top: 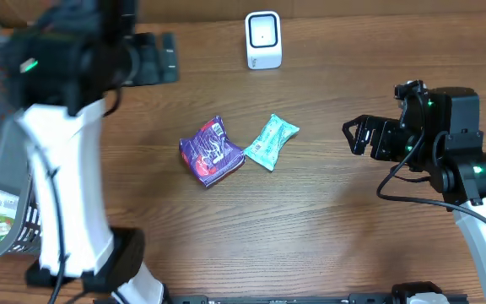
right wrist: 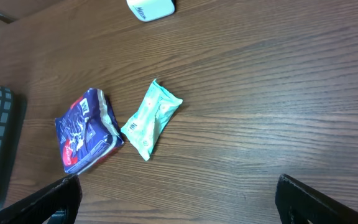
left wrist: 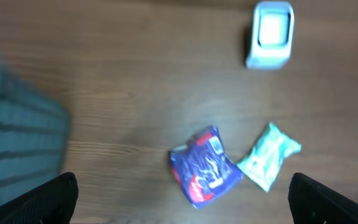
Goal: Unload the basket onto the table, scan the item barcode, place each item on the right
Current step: 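Return the left gripper into the basket toward the white bottle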
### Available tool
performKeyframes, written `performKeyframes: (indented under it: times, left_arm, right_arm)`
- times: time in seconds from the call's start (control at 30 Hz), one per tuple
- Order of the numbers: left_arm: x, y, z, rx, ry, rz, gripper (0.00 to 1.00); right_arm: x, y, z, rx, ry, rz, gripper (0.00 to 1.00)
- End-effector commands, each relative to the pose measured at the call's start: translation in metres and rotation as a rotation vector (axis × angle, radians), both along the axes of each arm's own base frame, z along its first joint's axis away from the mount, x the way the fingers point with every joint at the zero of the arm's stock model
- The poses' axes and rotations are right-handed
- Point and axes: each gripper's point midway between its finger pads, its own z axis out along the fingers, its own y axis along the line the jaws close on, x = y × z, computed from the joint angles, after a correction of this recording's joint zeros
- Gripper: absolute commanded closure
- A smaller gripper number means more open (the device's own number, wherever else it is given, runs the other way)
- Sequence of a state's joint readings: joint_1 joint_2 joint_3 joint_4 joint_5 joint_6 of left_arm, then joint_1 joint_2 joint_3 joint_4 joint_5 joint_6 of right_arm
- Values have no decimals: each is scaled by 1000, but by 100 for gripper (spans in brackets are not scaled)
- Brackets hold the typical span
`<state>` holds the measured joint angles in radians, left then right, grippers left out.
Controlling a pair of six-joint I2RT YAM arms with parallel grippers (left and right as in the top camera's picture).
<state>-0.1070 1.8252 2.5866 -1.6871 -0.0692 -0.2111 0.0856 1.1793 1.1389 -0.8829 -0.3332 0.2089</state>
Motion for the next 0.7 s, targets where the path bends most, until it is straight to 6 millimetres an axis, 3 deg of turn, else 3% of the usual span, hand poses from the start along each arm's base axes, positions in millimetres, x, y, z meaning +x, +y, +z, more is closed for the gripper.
performKeyframes:
  times: [0.0, 0.33, 0.67]
  left_arm:
    - [-12, 33, 19, -14, -56, 118, 0]
    - [-17, 87, 9, -82, -28, 279, 0]
    - [-22, 142, -22, -50, 57, 467, 0]
  right_arm:
    - [3, 2, 8, 0, -26, 9, 0]
    - [3, 2, 9, 0, -26, 9, 0]
    - [3, 2, 8, 0, -26, 9, 0]
